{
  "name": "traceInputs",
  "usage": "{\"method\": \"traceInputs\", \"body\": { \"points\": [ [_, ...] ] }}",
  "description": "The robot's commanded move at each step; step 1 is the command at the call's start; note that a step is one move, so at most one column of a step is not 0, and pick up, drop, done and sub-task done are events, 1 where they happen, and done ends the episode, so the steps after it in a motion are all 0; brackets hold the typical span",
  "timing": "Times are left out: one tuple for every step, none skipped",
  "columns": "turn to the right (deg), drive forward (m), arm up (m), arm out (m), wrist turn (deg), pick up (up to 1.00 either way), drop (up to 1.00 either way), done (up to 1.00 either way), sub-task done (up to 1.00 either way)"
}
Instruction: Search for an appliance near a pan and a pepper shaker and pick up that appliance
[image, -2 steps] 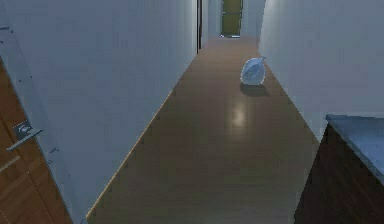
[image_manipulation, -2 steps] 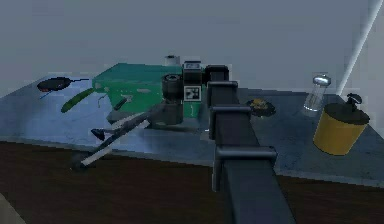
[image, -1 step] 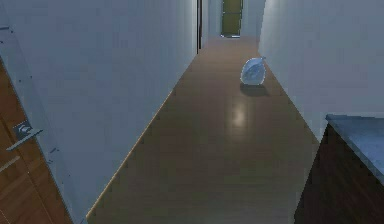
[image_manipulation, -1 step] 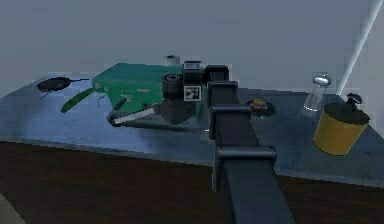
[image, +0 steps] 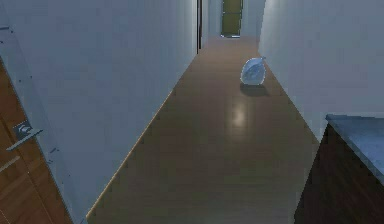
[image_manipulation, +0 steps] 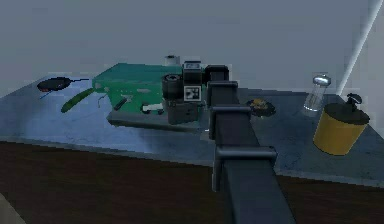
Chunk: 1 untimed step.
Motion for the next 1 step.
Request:
{"method": "traceInputs", "body": {
  "points": [
    [0.0,0.00,0.00,0.00,0.0,1.00,0.00,0.00,0.00]
  ]
}}
